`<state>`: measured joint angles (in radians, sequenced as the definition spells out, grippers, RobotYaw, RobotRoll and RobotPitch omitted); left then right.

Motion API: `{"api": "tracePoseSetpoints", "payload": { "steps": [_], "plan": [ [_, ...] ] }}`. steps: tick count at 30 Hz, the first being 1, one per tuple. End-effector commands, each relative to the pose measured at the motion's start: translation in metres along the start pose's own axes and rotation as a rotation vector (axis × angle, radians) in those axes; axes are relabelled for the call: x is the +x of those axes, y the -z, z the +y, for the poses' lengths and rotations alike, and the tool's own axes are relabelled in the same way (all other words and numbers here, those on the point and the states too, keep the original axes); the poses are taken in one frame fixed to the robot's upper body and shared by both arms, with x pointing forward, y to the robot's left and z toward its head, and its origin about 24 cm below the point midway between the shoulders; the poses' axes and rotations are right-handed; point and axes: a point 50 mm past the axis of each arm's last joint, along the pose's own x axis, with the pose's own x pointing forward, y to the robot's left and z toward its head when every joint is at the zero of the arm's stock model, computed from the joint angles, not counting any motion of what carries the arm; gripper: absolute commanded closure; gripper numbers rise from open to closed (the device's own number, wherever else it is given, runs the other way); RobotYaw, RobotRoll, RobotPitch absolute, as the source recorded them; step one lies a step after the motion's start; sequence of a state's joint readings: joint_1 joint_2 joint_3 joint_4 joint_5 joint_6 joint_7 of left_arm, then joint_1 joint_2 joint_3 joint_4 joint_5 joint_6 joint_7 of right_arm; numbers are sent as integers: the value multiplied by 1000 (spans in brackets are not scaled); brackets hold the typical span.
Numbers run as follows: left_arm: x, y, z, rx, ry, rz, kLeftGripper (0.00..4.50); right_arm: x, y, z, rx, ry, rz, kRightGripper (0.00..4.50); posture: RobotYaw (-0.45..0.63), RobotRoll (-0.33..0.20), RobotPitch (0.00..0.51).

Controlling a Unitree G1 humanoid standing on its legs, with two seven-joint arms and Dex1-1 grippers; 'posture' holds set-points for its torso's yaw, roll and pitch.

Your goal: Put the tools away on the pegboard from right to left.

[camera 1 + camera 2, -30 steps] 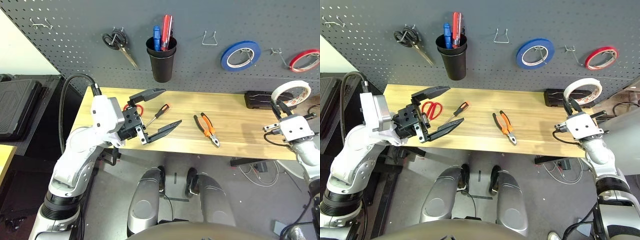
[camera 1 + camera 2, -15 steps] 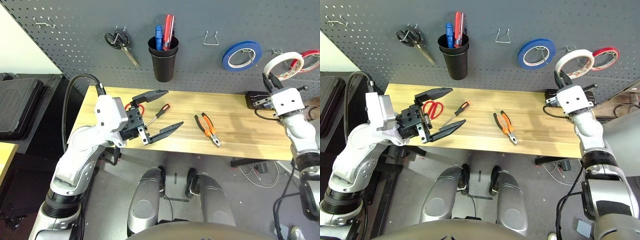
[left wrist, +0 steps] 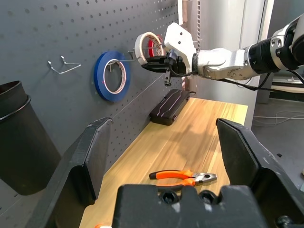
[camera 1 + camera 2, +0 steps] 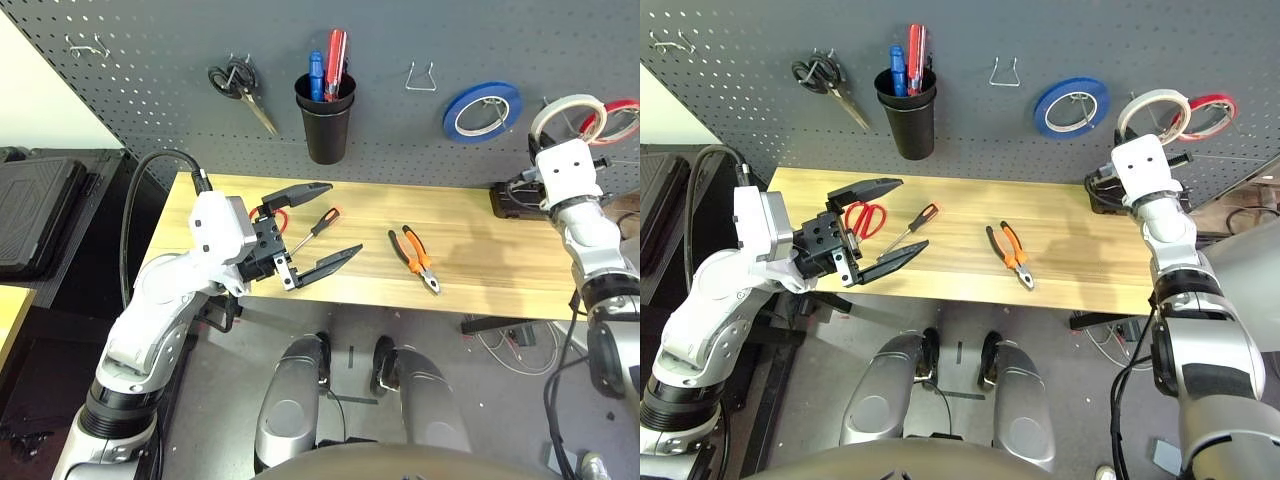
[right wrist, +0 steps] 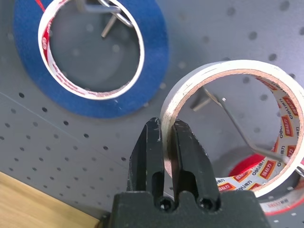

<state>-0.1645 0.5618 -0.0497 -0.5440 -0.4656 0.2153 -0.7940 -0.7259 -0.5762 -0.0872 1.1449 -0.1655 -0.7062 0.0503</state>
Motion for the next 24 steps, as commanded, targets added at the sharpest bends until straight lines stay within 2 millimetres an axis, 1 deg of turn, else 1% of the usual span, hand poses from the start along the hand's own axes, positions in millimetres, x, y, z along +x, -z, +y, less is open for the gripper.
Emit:
{"api": "tracePoseSetpoints", "payload": {
  "steps": [1,2,3,5,8,11,14,16,19,24],
  "plan": [
    [-1,0,-4,7,15,12,0,-6,6,4,-10,-10,14,2829,290,0,178],
    [-1,0,-4,7,14,12,0,-9,7,5,-13,-16,6,2504,289,0,180],
    [-1,0,-4,6,14,13,0,-14,8,7,-13,-19,-8,2048,287,0,182],
    [-1,1,-4,5,15,15,0,-22,10,7,-10,-12,-36,1294,282,0,187],
    [-1,2,-5,0,18,19,0,-41,15,9,-17,-17,-84,101,276,0,191],
    [-2,6,-5,-4,21,31,0,-66,28,13,-5,-45,-58,44,271,0,194],
    [-4,8,-5,-2,24,48,0,-81,35,17,-1,-81,-30,44,268,0,194],
    [-6,13,-4,9,28,82,0,-92,42,24,9,-127,11,44,264,0,195],
    [-9,22,-3,24,32,136,0,-101,49,33,40,-191,80,44,260,0,195],
    [-17,38,-3,47,56,265,0,-103,50,50,112,-309,171,44,255,0,198]
  ]
}}
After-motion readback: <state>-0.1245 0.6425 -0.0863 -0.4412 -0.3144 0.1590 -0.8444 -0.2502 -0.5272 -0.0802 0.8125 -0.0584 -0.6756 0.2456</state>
